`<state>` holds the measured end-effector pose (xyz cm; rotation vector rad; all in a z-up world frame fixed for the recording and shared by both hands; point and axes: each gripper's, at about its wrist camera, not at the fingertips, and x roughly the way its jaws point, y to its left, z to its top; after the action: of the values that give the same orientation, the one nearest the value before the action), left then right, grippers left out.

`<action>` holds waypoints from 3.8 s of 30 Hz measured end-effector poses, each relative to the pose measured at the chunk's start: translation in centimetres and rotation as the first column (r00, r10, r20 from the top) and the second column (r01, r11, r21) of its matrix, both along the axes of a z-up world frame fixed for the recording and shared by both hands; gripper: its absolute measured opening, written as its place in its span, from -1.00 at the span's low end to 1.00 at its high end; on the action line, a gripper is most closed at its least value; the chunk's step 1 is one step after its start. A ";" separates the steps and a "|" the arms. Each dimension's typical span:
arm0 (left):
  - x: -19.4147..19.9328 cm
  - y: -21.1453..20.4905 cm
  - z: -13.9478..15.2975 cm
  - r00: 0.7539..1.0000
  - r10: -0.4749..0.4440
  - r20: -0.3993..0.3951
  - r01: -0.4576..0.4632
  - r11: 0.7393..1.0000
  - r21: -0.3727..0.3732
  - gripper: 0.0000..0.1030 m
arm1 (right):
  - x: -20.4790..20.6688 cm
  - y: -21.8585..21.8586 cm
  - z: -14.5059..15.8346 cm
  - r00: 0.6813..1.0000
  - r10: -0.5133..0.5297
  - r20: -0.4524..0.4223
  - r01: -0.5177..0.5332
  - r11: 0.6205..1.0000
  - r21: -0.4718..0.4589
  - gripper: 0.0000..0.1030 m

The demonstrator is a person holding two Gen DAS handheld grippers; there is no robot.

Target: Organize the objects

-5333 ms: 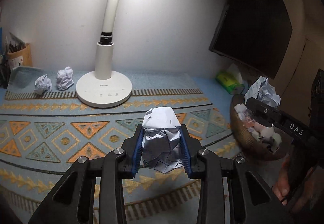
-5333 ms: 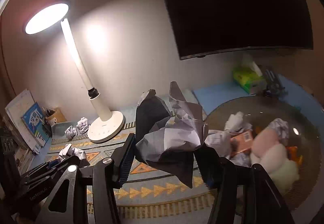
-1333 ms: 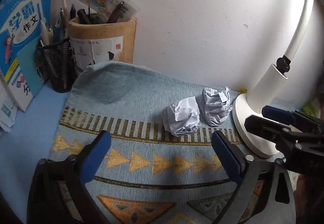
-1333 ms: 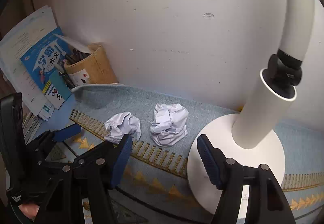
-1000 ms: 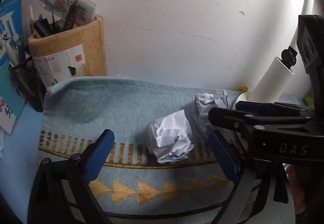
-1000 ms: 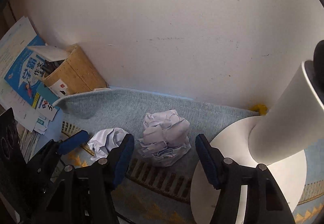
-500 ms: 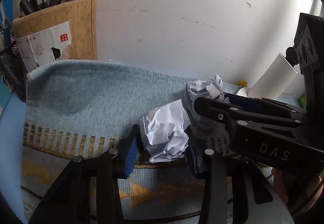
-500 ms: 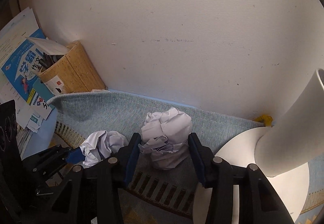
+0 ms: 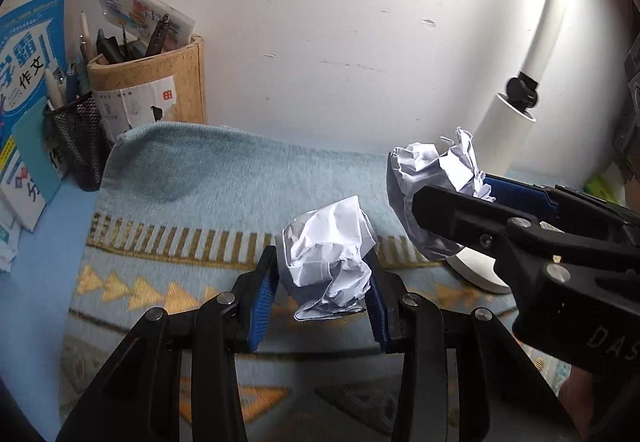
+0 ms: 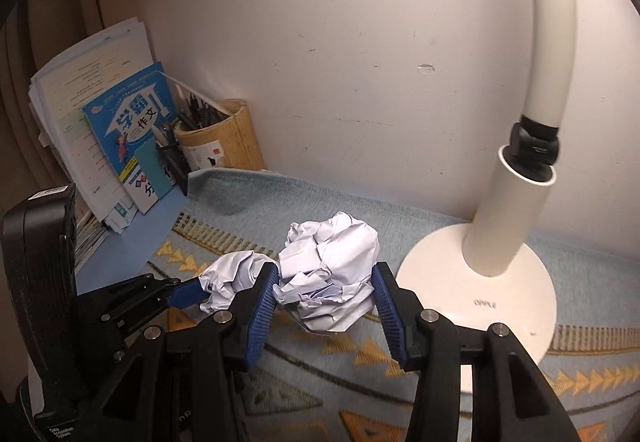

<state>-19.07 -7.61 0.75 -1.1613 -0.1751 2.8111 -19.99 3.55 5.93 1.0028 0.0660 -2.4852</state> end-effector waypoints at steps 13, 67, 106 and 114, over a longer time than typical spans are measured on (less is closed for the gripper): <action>12.4 9.2 8.6 0.982 -0.142 -0.124 0.147 0.989 0.035 -0.28 | 15.5 12.2 9.7 0.985 -0.133 -0.113 0.133 0.991 -0.008 -0.09; 20.8 30.8 8.6 0.908 -0.371 -0.194 0.357 0.928 -0.106 0.80 | 24.1 34.7 6.9 0.855 -0.518 0.033 0.517 0.845 -0.136 0.37; 17.0 5.8 -0.4 0.997 0.068 0.030 -0.063 0.988 -0.142 0.98 | 16.1 14.9 -6.9 0.914 -0.352 0.204 0.334 0.935 0.116 0.37; 16.3 5.3 -1.7 0.996 0.077 0.053 -0.073 0.995 -0.073 0.98 | 15.7 13.5 -8.0 0.925 -0.334 0.183 0.304 0.937 0.172 0.52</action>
<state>-2.78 -2.29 -0.91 -1.2756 -0.1264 2.8730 -4.24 17.04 -2.12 1.4330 0.0112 -2.6755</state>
